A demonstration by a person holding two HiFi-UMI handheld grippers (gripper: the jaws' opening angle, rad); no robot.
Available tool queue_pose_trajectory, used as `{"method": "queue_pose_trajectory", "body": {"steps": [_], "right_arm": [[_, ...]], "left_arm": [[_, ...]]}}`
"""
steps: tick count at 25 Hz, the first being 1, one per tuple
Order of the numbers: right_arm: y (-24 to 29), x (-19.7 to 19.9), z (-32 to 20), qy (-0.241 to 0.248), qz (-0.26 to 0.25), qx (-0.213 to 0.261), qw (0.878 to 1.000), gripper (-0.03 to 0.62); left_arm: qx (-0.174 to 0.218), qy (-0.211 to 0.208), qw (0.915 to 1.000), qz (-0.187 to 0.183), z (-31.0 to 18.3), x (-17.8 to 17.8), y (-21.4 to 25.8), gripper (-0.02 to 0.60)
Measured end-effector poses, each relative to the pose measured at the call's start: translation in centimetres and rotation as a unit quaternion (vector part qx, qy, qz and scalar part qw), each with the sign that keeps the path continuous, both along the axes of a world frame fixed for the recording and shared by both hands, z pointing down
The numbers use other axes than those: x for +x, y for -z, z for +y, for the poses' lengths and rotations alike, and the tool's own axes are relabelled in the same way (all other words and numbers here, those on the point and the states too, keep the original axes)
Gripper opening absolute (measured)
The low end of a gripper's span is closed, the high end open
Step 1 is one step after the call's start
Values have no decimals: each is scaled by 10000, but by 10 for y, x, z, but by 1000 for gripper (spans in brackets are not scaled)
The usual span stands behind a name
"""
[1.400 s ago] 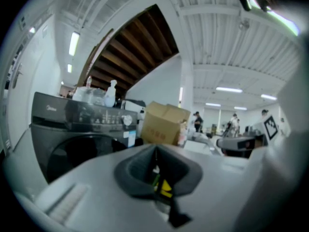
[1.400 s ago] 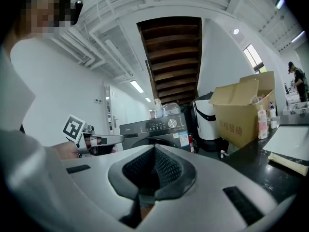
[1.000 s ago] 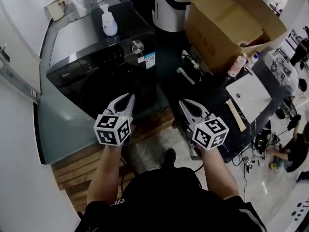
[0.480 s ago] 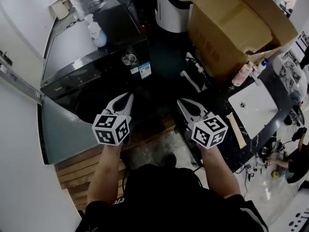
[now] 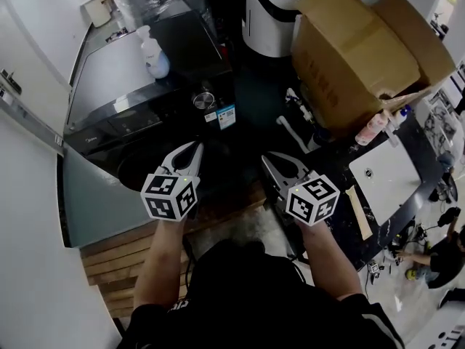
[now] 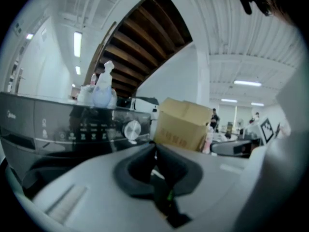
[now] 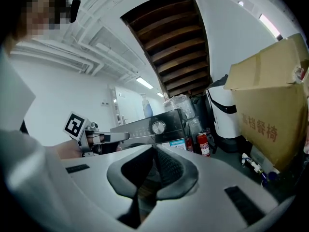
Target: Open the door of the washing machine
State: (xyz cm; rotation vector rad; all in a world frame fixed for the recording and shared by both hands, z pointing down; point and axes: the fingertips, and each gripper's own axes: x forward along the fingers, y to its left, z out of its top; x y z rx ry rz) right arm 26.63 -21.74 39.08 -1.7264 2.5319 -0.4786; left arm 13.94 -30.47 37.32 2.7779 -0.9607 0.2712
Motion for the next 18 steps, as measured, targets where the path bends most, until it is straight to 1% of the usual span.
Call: {"method": "queue_pose_trajectory", "body": {"steps": [4, 7, 13, 16, 18], "right_arm": [[6, -16, -17, 171, 150, 6, 9997, 28], [7, -27, -30, 226, 153, -9, 9996, 40], [3, -53, -52, 332, 305, -112, 9989, 89], [0, -71, -58, 461, 352, -194, 9981, 109], [-5, -84, -58, 546, 390, -266, 9974, 140]], "left_arm": [[-25, 19, 10000, 85, -15, -8, 3, 14], [-7, -18, 10000, 65, -22, -14, 3, 14], [-5, 21, 10000, 96, -35, -36, -1, 14], [-24, 39, 9999, 135, -40, -49, -4, 14], [-46, 45, 9999, 153, -41, -58, -8, 14]]}}
